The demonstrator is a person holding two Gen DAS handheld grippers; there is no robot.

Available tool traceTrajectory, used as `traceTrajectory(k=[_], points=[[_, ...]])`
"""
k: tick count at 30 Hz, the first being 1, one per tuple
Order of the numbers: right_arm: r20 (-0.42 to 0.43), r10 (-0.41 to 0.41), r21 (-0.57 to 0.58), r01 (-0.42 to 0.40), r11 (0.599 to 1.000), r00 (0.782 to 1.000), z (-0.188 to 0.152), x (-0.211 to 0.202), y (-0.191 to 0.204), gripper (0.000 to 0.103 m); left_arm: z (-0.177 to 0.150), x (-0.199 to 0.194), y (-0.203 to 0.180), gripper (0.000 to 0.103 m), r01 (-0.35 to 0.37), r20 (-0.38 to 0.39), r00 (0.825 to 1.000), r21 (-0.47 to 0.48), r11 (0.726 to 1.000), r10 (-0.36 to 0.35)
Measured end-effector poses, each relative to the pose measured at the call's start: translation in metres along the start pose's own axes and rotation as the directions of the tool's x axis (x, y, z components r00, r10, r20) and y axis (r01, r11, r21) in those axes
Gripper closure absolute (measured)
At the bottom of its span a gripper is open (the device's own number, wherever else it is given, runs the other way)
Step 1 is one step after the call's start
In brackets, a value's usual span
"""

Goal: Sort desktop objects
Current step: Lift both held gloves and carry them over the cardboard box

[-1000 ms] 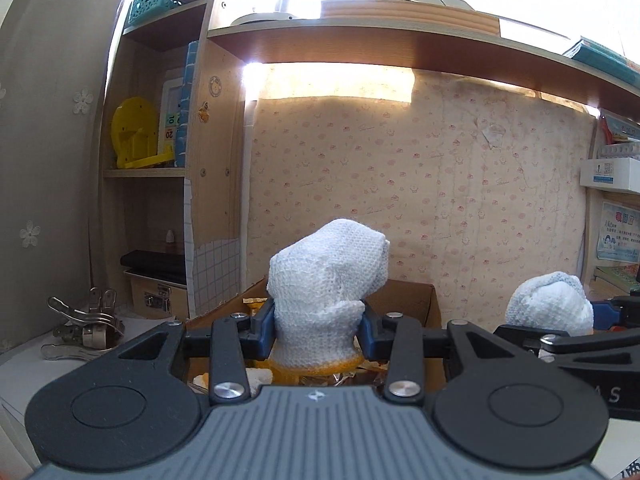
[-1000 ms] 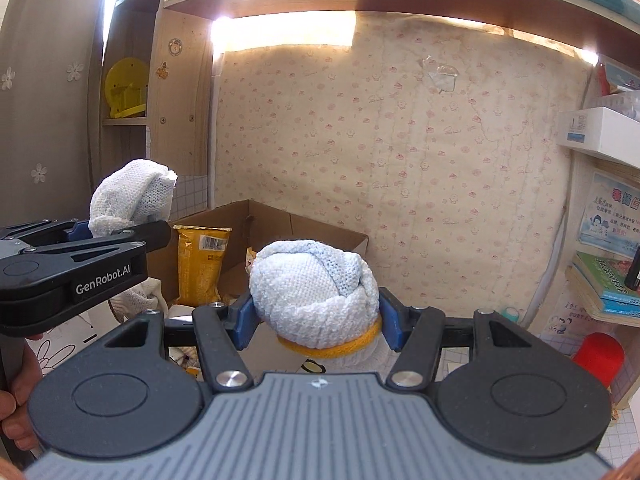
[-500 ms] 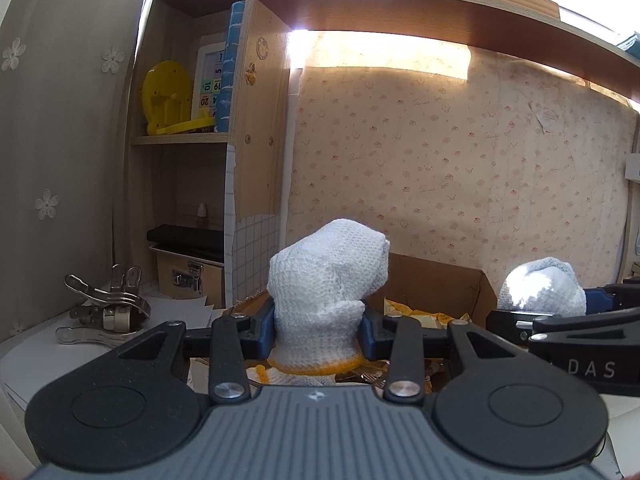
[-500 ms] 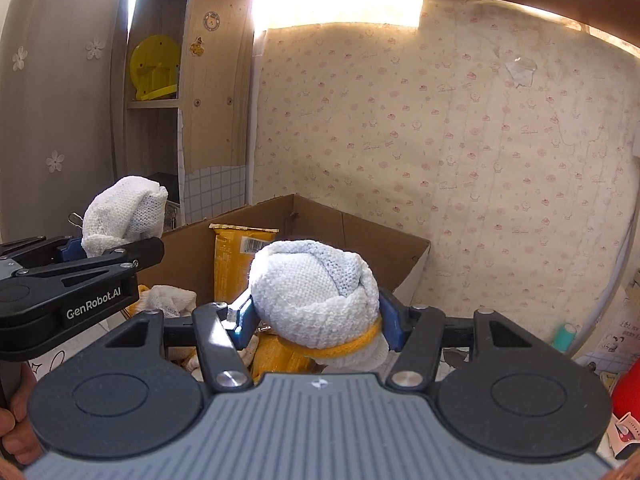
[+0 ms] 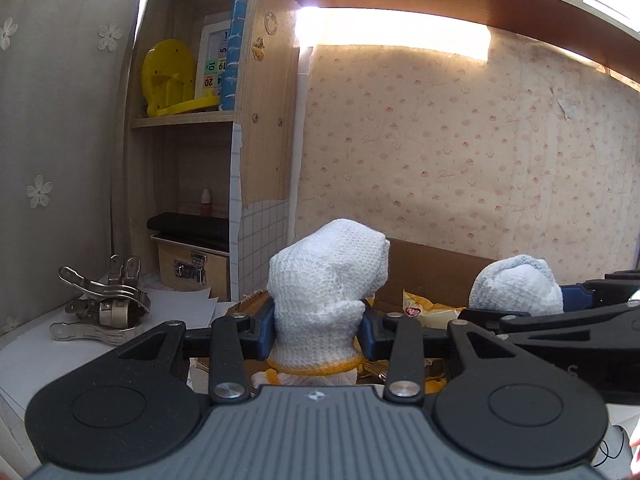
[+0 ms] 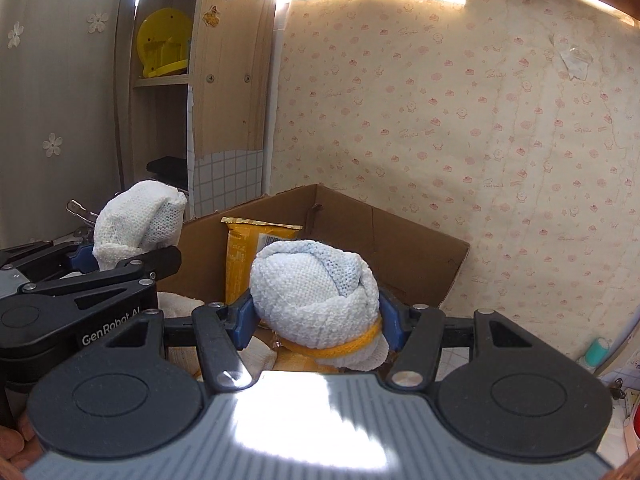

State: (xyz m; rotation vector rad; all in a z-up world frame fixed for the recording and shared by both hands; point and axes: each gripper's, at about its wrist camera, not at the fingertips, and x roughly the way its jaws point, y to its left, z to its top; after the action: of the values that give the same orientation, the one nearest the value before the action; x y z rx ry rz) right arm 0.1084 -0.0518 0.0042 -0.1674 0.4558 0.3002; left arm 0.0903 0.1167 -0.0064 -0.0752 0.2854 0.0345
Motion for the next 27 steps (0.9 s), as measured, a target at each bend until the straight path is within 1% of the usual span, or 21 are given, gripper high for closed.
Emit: traceTrajectory(k=[27], points=[[-0.039,0.009,-0.016,-0.01,1.0,0.999,0.003,0.028,0.007,0.044,-0.001,0.016,0.001,0.06,-0.016,-0.032,0.999,-0.006,1.0,0.016]])
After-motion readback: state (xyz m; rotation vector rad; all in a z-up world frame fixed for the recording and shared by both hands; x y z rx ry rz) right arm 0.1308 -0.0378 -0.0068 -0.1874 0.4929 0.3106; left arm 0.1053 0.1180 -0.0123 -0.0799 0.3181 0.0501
